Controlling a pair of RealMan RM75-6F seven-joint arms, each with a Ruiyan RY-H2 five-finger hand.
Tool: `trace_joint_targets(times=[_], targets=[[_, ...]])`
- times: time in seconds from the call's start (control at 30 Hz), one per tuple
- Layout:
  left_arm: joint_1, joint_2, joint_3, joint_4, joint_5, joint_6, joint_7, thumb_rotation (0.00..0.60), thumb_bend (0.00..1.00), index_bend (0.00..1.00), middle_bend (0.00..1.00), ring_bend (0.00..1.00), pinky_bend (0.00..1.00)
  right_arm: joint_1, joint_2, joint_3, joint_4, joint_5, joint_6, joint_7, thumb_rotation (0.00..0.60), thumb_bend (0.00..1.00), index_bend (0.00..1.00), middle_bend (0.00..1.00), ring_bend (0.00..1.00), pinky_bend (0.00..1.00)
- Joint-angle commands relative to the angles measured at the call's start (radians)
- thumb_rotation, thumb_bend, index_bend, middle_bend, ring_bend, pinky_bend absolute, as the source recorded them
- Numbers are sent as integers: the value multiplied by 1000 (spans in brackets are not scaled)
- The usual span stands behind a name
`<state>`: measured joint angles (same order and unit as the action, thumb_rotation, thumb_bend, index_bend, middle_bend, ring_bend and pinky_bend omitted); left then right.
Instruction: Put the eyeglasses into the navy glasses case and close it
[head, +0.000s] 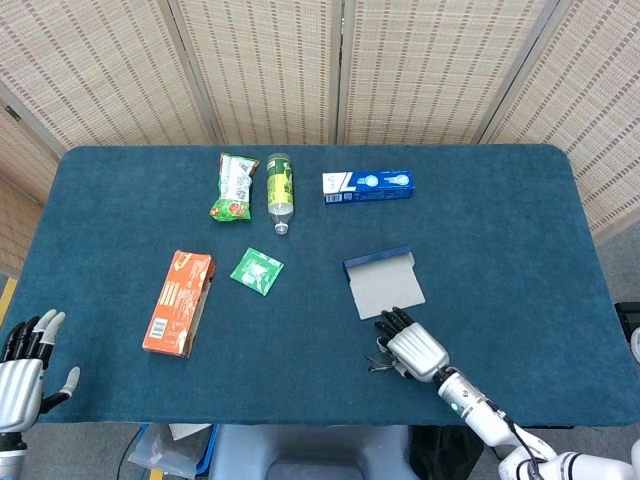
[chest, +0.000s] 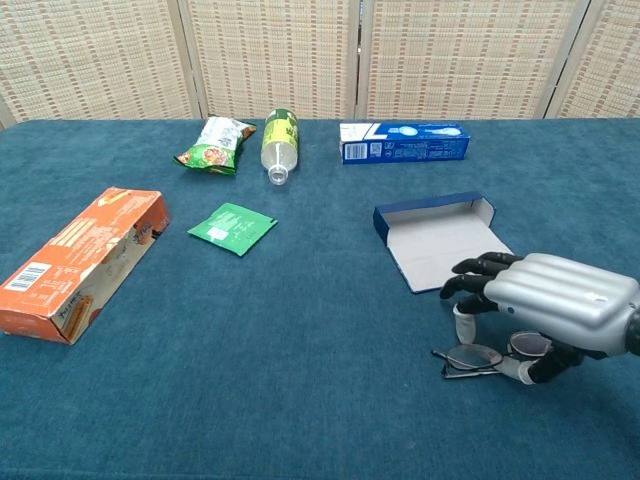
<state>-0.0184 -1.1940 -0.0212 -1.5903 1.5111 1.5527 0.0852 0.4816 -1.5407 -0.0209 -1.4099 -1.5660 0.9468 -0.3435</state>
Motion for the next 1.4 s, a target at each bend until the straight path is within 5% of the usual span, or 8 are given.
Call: trace_joint_targets(times=[0.03, 0.4, 0.73, 1.23, 1.4], targets=[[0, 1, 0, 0, 1, -1, 0, 600, 357, 0, 0, 0, 0, 0, -8, -3, 12, -10, 18, 13, 600, 430, 489, 198, 49, 64], [0, -1, 0, 1, 1, -3, -1, 600, 357, 0, 0, 0, 0, -2, 5, 8, 32, -8, 74, 42, 600, 482, 549, 247, 72, 64], [-4, -5, 1, 0, 8, -6, 1, 600, 357, 0, 0, 0, 0, 57, 51, 123, 51, 81, 64, 39, 600, 482, 549, 247, 73, 64], [4, -2, 4, 5, 1, -5, -4, 600, 357, 0, 0, 0, 0, 186, -100, 210, 250, 241, -55, -14, 600, 482, 549, 242, 73, 64], [4, -3, 3, 10, -3, -8, -9, 600, 357, 0, 0, 0, 0, 204, -141, 218, 291, 270, -56, -25, 600, 466, 399, 190, 71, 64]])
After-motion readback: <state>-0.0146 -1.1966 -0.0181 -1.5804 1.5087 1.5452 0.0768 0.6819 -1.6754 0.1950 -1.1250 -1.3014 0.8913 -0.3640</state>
